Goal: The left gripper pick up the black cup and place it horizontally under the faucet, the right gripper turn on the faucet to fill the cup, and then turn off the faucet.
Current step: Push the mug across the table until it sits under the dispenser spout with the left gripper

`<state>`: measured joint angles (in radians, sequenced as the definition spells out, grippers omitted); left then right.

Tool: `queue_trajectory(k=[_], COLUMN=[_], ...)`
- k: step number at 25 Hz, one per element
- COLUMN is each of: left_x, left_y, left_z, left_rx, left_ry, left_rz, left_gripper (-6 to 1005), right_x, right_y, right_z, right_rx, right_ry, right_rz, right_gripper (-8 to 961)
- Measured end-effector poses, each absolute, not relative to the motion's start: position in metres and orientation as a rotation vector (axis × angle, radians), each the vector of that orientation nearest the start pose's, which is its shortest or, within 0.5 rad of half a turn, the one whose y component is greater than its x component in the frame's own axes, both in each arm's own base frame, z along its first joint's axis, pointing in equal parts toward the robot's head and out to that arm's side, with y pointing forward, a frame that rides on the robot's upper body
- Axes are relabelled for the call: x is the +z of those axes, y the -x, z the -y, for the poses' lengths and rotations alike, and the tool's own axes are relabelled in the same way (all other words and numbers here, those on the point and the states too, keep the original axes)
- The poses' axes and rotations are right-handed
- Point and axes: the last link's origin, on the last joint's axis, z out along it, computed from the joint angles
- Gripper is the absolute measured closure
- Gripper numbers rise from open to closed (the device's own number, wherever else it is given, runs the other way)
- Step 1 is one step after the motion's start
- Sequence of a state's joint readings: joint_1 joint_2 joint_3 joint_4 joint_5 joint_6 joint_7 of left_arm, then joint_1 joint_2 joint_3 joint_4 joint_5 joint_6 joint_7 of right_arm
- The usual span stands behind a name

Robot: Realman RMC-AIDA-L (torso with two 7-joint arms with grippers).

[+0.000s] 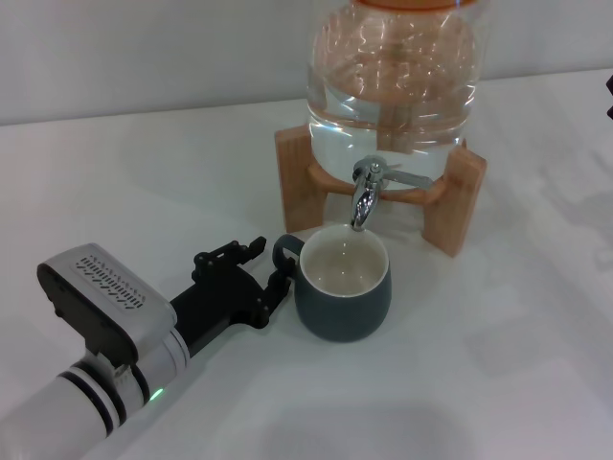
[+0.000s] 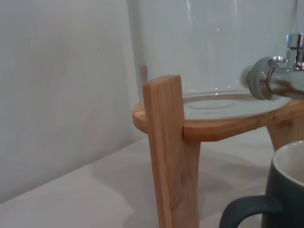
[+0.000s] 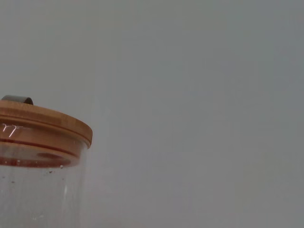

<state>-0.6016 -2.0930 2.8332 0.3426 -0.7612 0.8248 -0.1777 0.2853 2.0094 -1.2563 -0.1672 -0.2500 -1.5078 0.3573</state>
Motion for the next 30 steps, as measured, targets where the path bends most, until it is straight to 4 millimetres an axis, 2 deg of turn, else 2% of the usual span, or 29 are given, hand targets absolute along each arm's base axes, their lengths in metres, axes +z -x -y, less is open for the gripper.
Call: queue_trajectory(k=[18,30], left_x=[-0.144,-0.147], left_y=[0.241,0.242], left_z=[-0.314,-0.304], left_rx=[-0.549,-0.560], left_ry=[2.384,2.380], left_rz=[0.313,0.291], left_gripper=[560,561], right_x=[0.068,0.066], right_y=[-0.348,-0.347], right_z=[-0.286,-0.286], right_rx=[0.884,0.882], right_ry=[1.504,1.520], right_rz=[-0.305,-0.301], right_gripper=[85,85])
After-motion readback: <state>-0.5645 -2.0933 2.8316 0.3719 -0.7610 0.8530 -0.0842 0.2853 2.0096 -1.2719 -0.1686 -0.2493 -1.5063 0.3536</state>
